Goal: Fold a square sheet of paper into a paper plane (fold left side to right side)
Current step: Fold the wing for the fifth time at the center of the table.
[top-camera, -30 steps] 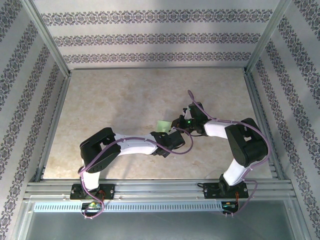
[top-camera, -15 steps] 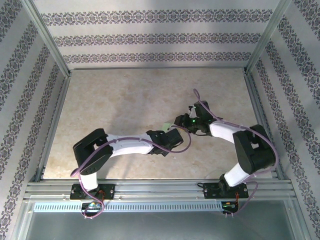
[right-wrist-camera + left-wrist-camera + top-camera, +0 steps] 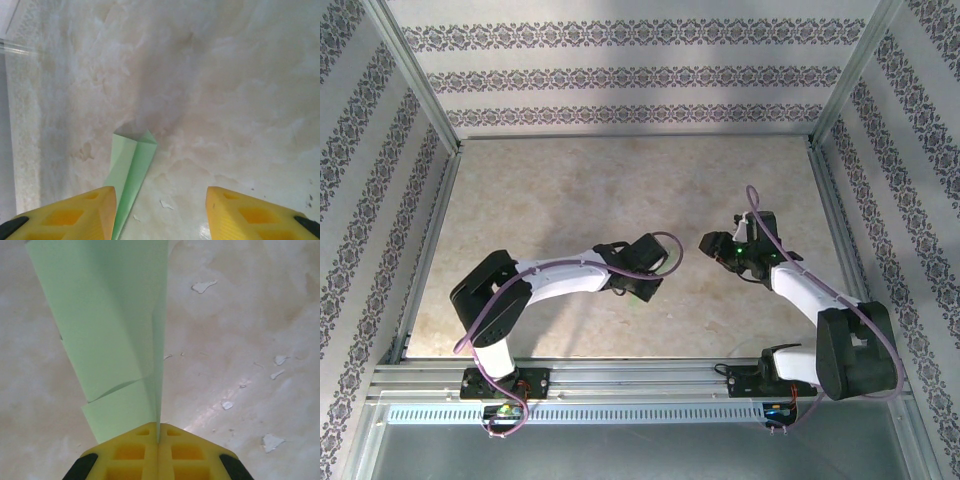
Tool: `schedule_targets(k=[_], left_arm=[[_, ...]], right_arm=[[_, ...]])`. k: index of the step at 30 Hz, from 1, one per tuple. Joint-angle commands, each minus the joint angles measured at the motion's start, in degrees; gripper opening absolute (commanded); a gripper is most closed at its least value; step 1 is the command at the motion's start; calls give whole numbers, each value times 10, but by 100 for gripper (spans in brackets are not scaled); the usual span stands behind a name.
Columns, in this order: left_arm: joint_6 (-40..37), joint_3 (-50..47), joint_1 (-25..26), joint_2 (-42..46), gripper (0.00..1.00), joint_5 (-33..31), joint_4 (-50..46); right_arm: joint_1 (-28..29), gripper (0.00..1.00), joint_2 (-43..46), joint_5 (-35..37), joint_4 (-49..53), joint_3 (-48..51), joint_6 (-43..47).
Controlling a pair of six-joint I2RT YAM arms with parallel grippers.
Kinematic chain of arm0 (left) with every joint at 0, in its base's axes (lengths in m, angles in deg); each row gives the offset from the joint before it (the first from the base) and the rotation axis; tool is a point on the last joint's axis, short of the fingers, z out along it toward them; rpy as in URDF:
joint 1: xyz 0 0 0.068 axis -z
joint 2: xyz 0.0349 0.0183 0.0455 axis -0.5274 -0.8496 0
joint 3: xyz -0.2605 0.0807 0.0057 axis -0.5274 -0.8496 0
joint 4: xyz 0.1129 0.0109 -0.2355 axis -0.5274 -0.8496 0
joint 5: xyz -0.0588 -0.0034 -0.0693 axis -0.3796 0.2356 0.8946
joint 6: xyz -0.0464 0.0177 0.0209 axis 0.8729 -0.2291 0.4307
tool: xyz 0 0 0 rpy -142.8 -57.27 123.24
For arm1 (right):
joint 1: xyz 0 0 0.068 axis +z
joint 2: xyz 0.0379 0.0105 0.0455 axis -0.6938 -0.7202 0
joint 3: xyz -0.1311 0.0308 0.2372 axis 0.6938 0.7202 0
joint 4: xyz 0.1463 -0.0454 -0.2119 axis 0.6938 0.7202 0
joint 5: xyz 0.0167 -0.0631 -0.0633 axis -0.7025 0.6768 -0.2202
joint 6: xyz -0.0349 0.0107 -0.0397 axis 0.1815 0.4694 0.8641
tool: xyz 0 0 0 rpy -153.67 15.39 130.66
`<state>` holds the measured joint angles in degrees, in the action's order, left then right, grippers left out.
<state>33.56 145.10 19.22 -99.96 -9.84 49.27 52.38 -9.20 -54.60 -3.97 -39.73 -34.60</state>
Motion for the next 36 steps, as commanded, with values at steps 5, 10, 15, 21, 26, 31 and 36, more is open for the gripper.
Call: schedule_targets(k=[5,10,15,21,26,31,36], left_arm=[[101,-48,-53,10,0,146,113],[146,-84,-72,15,0,180,183],[172,-101,-78,11,0,206,224],[216,-129,-92,12,0,231,292],[254,-146,-99,3,0,251,343],[284,-156,-101,-9,0,263,392],[305,-162,-103,-19,0,271,417]], right_arm=[[1,50,-5,-42,-33,24,22],[22,49,-18,-47,-57,28,14],[50,47,-45,-50,-98,30,-7],[81,46,-73,-49,-140,28,-31],[100,45,-90,-44,-169,31,-62],[126,46,-112,-20,-187,24,-94],[140,45,-139,-2,-196,13,-118]])
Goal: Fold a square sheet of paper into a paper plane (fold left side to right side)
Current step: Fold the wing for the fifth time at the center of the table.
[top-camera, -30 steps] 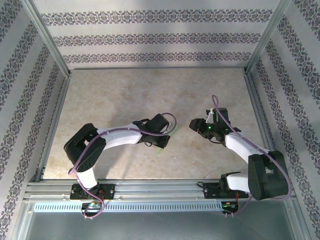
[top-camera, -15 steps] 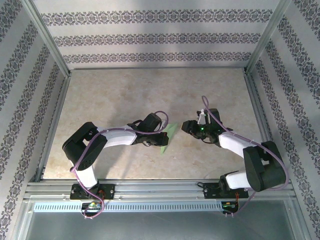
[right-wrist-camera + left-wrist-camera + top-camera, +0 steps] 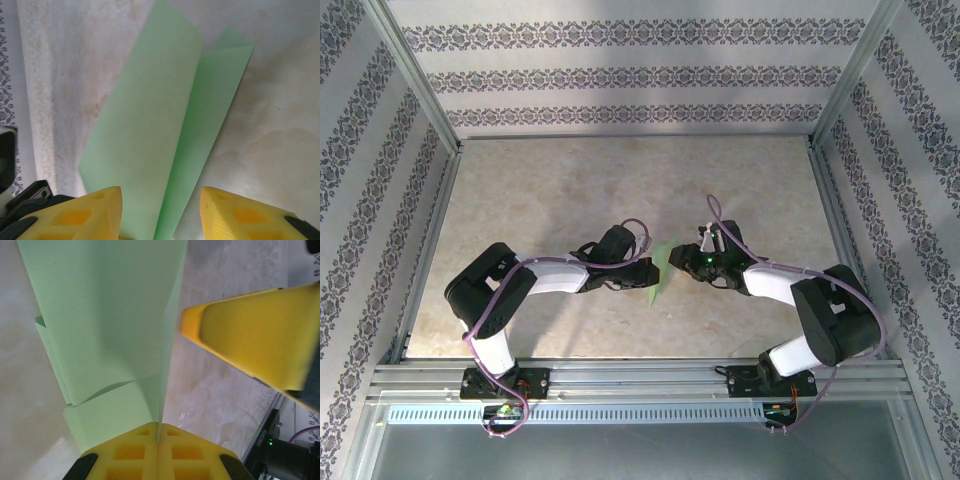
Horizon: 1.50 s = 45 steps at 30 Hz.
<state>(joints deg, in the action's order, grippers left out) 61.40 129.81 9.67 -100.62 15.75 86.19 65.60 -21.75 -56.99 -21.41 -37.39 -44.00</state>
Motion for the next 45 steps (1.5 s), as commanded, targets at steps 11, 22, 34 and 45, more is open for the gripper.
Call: schedule_targets(k=[11,22,34,45], left_arm=[[53,-9,-8,-33,0,30,82],[76,-5,-8,-52,0,49,111],[85,-9,-8,-61,0,54,125],[81,-15,-9,-58,15,47,121]], right_arm=[[18,45,-26,39,-30,-10,-33],[24,42,-46,34,-50,-17,-39],[32,42,-65,42,-53,-22,-41],[42,39,-90,60,-7,-32,-40]])
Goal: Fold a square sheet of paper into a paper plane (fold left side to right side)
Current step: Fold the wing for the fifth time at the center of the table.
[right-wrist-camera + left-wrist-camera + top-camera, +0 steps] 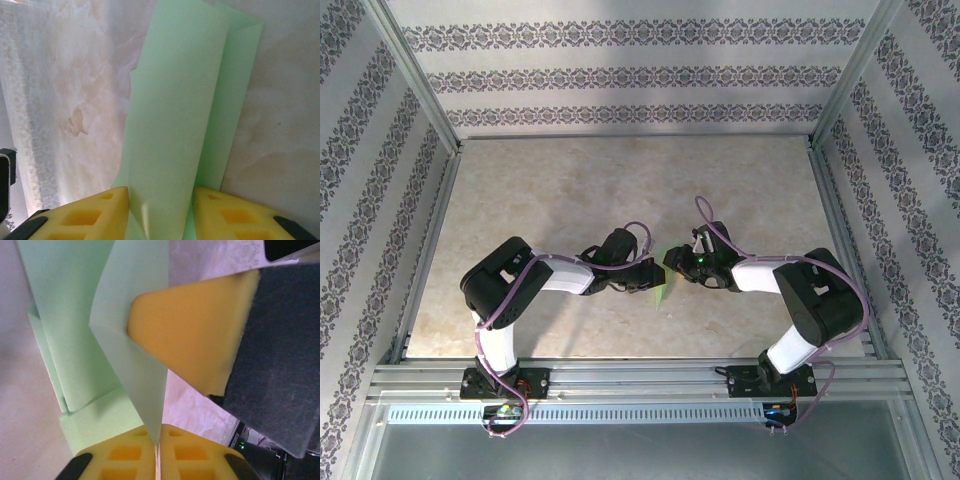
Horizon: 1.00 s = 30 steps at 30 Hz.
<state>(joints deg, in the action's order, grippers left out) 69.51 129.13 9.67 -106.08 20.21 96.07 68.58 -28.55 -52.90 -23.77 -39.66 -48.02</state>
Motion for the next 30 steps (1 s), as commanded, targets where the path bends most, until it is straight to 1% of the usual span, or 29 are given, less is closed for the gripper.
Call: schedule_targets(k=[1,5,11,17,24,27,30], left_arm=[[-3,-9,-9,0,16,0,18],[-16,-12,-14,17,21,-5,0],[-26,-18,-30,39,32,-11,-21],[-34,-9,-35,36,38,-13,-36],[-33,7,-35,12,37,-6,-32],[-34,15,-35,4,33,0,-32],[-37,23,-35,-2,24,1,-34]], right_arm=[[13,39,-24,21,19,-8,1],[13,38,-26,22,17,-4,1],[13,38,-24,21,18,-6,4],[14,38,-24,22,19,-6,2],[15,38,-23,22,19,-6,4],[14,38,-25,21,20,-8,4],[15,38,-26,21,21,-9,5]])
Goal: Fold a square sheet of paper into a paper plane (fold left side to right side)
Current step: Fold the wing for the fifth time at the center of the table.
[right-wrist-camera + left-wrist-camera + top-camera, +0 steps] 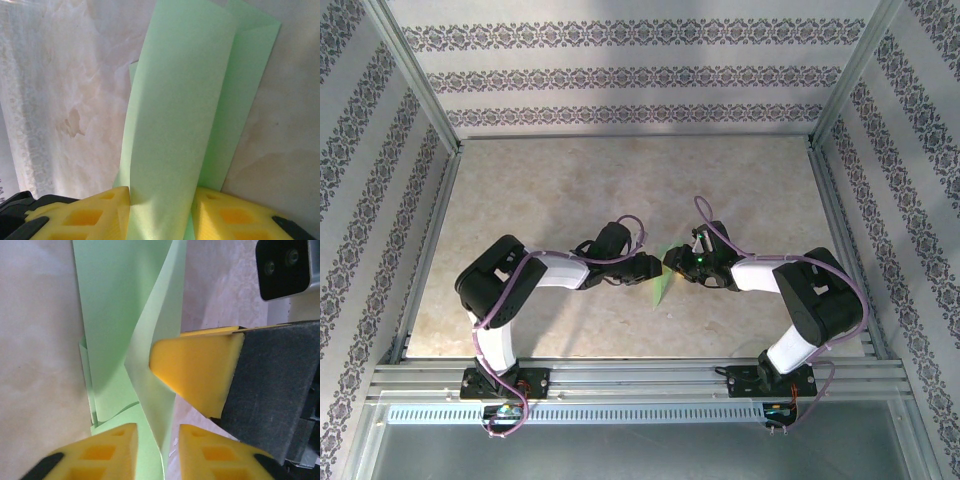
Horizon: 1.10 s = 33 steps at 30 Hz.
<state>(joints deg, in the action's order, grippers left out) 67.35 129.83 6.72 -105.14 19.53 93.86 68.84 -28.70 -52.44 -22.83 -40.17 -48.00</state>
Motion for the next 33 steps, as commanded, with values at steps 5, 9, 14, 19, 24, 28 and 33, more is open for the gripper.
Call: schedule_targets(k=[5,9,14,19,24,28,33], left_arm=[[-30,26,-6,-15,11,-6,-39],[-43,33,-6,-16,7,-15,-60],[-61,46,-6,-19,4,-28,-90],[-74,57,-7,-27,4,-35,-112],[-78,65,-7,-38,4,-36,-118],[-83,69,-8,-40,4,-38,-123],[-93,73,-11,-40,4,-42,-133]], right_arm=[[12,38,-23,16,14,-5,6],[12,38,-25,15,25,-8,11],[13,38,-26,16,36,-12,17],[15,38,-26,18,41,-14,20],[15,38,-26,18,45,-17,23],[16,38,-26,19,48,-18,23],[17,38,-28,19,49,-18,25]])
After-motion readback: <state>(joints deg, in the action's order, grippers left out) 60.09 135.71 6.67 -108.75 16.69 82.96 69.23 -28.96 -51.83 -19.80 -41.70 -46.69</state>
